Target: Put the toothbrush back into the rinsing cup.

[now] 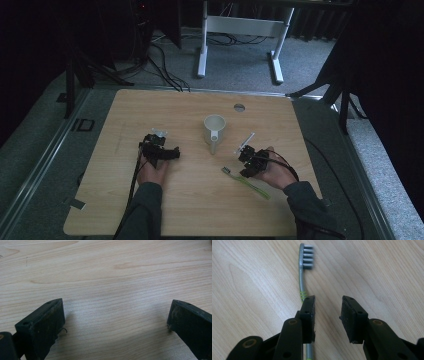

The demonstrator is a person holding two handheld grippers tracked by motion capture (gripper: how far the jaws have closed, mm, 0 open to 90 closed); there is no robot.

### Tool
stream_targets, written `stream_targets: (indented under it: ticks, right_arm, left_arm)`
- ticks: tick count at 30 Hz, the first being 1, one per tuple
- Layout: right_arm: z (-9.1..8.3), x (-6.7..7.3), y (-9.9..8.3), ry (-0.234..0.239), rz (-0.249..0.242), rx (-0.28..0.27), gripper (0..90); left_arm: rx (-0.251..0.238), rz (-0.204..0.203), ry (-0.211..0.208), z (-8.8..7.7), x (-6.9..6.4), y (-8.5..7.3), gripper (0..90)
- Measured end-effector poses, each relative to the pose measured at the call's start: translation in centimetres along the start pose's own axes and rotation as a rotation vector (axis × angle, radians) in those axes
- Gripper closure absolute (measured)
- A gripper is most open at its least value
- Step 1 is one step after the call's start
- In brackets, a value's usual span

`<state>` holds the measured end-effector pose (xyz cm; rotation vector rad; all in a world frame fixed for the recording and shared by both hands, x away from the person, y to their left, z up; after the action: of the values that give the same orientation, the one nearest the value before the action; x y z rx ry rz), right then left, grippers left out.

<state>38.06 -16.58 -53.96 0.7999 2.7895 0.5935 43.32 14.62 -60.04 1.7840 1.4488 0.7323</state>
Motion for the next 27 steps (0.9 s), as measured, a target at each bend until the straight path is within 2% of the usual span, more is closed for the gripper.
stream_targets:
  ticks: [27]
  right_arm:
    - [0.11, 0.67, 0.59, 0.079, -0.059, 0.104, 66.3]
  left_arm:
    - [0.000, 0.000, 0.000, 0.00, 0.00, 0.00, 1.6]
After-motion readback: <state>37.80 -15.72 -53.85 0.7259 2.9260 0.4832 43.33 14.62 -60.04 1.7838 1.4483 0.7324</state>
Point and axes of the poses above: each handheld gripper's, and its own axes: z roughly forward along the jaws, y roughly out of its top, x roughly to its left, the point moved 5 cm from there along z, roughly forward along the jaws, and after that the axes turned 11 degrees about -x, right-handed, at the moved point
